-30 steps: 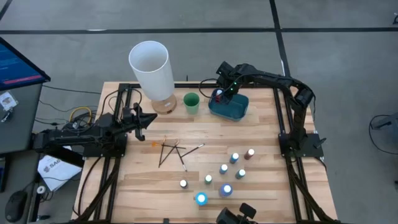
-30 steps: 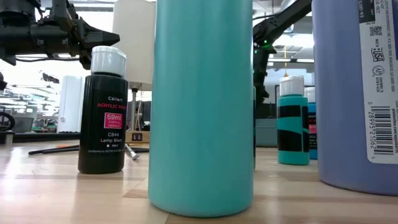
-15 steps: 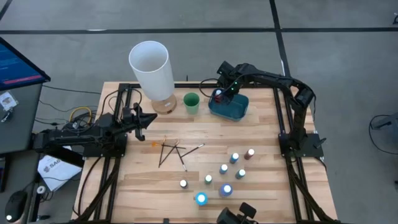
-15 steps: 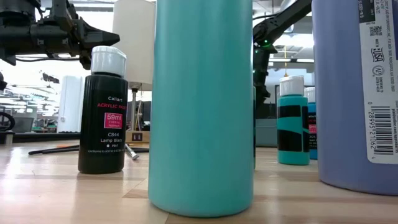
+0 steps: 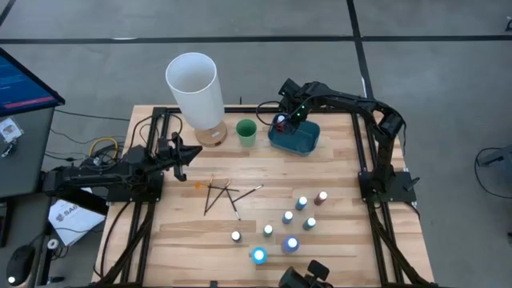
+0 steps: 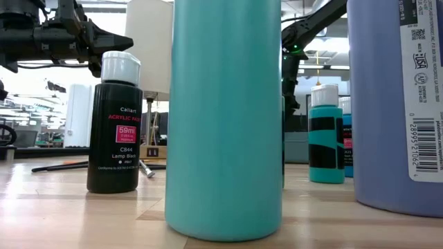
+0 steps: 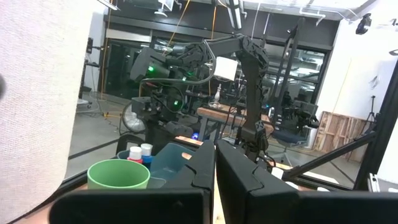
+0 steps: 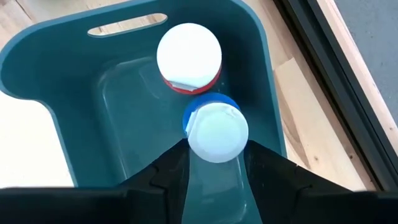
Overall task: Pick & Place Paint Supplies
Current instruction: Put the top small blue paint bottle into the blue bin, then put the red paint bottle into the blue bin
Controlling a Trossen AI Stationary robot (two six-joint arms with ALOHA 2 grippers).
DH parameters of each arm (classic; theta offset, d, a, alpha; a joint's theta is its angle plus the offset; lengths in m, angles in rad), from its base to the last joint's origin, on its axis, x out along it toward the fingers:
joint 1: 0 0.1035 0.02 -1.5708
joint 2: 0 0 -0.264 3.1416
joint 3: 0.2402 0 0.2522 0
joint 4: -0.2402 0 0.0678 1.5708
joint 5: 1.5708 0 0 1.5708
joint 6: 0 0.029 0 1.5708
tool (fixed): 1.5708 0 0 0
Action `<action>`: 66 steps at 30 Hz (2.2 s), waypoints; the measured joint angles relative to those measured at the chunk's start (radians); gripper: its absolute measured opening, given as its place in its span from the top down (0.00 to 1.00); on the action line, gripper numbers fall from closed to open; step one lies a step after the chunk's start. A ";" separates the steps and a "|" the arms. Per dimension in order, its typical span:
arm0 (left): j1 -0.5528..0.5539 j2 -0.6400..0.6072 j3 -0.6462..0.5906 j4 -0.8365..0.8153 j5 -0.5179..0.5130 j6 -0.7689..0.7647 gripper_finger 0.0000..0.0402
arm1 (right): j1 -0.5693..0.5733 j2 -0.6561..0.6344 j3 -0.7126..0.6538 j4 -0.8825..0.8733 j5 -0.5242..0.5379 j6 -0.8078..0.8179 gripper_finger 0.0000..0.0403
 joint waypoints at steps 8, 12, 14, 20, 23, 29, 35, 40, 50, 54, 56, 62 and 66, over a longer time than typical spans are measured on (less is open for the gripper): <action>0.000 0.000 0.000 0.000 0.000 0.000 0.99 | -0.002 -0.020 0.000 -0.016 0.000 -0.023 0.47; 0.000 0.000 0.000 0.000 0.000 0.000 0.99 | -0.001 -0.068 0.001 -0.059 0.000 -0.016 0.42; 0.000 0.000 0.000 0.000 0.000 0.000 0.99 | 0.003 -0.107 0.001 -0.105 0.000 0.002 0.41; 0.000 0.000 0.000 0.000 0.000 0.000 0.99 | 0.066 -0.250 -0.008 -0.277 0.000 0.118 0.43; 0.000 0.000 0.000 0.000 0.000 0.000 0.99 | 0.127 -0.314 -0.037 -0.344 0.000 0.191 0.44; 0.000 0.000 0.000 0.000 0.000 0.000 0.99 | 0.293 -0.440 -0.195 -0.381 0.000 0.367 0.44; 0.000 0.000 0.000 0.000 0.000 0.000 0.99 | 0.475 -0.552 -0.400 -0.359 0.001 0.597 0.44; 0.000 0.000 0.000 0.000 0.000 0.000 0.99 | 0.620 -0.610 -0.495 -0.293 0.000 0.750 0.44; 0.000 0.000 0.000 0.000 0.000 0.000 0.99 | 0.818 -0.624 -0.507 -0.179 0.001 0.894 0.44; 0.000 0.000 0.000 0.000 0.000 0.000 0.99 | 0.871 -0.594 -0.507 -0.180 0.002 0.930 0.44; 0.000 0.000 0.000 0.000 0.000 0.000 0.99 | 0.887 -0.573 -0.507 -0.180 0.002 0.932 0.44; 0.000 0.000 0.000 0.000 0.000 0.000 0.99 | 0.903 -0.507 -0.507 -0.181 0.002 0.923 0.44; 0.000 0.000 0.000 0.000 0.000 0.000 0.99 | 0.903 -0.486 -0.507 -0.181 0.002 0.905 0.44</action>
